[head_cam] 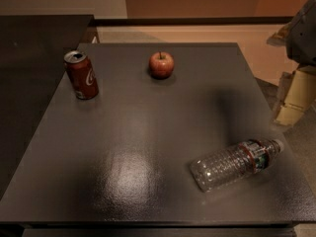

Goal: Pick apple

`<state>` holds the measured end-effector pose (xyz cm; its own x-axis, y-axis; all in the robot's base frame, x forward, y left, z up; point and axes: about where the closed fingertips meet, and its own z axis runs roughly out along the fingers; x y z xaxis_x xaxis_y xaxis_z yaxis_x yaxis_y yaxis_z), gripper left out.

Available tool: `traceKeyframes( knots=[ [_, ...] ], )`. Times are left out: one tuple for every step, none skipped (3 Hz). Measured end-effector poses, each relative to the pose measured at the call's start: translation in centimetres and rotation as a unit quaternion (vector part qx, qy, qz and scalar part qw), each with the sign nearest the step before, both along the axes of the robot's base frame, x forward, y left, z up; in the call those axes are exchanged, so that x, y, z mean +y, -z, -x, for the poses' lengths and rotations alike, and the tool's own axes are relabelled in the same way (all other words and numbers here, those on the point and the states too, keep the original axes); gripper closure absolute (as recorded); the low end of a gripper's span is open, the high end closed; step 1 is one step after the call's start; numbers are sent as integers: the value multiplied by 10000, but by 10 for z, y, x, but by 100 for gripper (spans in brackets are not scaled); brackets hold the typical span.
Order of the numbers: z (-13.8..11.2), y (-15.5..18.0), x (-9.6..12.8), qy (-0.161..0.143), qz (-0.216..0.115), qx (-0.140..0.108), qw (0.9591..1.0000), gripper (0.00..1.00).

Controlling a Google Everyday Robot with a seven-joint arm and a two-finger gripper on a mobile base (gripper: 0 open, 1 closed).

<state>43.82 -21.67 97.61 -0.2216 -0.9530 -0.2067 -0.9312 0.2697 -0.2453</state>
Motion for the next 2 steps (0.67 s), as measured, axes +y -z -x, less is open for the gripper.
traceKeyframes(
  knots=[
    [-2,-2,2,18,-26,-53,10000,0],
    [-23,-4,12,43,-160,-132,9998,0]
  ],
)
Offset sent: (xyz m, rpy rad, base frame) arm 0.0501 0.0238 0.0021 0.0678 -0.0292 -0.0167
